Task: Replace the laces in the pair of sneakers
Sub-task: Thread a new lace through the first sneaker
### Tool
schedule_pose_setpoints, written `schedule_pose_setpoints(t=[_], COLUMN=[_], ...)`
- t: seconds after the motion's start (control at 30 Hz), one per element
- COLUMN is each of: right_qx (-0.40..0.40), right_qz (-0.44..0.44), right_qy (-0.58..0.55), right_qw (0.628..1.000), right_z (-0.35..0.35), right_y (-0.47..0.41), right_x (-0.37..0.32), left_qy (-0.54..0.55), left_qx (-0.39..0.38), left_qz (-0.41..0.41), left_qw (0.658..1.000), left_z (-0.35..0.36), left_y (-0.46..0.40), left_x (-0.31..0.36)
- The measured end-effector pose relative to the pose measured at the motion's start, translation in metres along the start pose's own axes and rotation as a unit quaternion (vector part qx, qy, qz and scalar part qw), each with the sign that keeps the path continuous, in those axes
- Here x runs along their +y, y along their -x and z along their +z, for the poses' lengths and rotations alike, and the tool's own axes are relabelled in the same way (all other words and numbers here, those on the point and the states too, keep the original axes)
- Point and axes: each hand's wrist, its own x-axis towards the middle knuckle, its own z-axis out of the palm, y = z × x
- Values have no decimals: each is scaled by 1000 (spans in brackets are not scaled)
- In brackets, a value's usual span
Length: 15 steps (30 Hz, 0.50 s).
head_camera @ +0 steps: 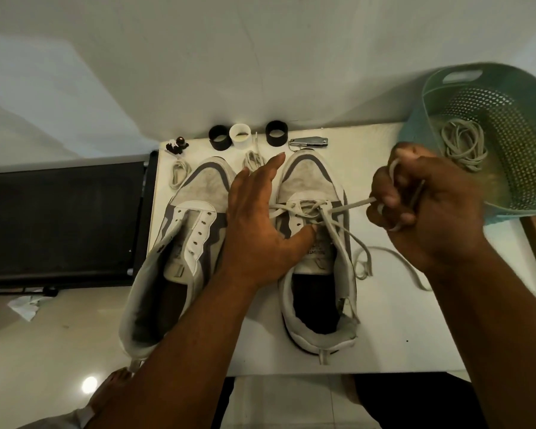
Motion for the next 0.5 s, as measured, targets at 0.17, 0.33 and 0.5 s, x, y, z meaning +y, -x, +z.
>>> schedule_pose_setpoints(t=[0.17, 0.33, 0.5], right_qx=[48, 40, 80], right_qz=[21, 55, 42], right_qy=[602, 656, 645], right_qw=[797, 752, 759], right_z=[-3, 3, 3], right_y=[-4, -1, -2], right_x=[12, 5, 16], left_qy=[1, -5, -6], left_qx=[4, 10, 16], left_qz=[8, 13, 23], left_qw=[1000, 1000, 1000], left_z=[0, 1, 2], left_y=[-1, -1, 0], left_x=[1, 0, 0])
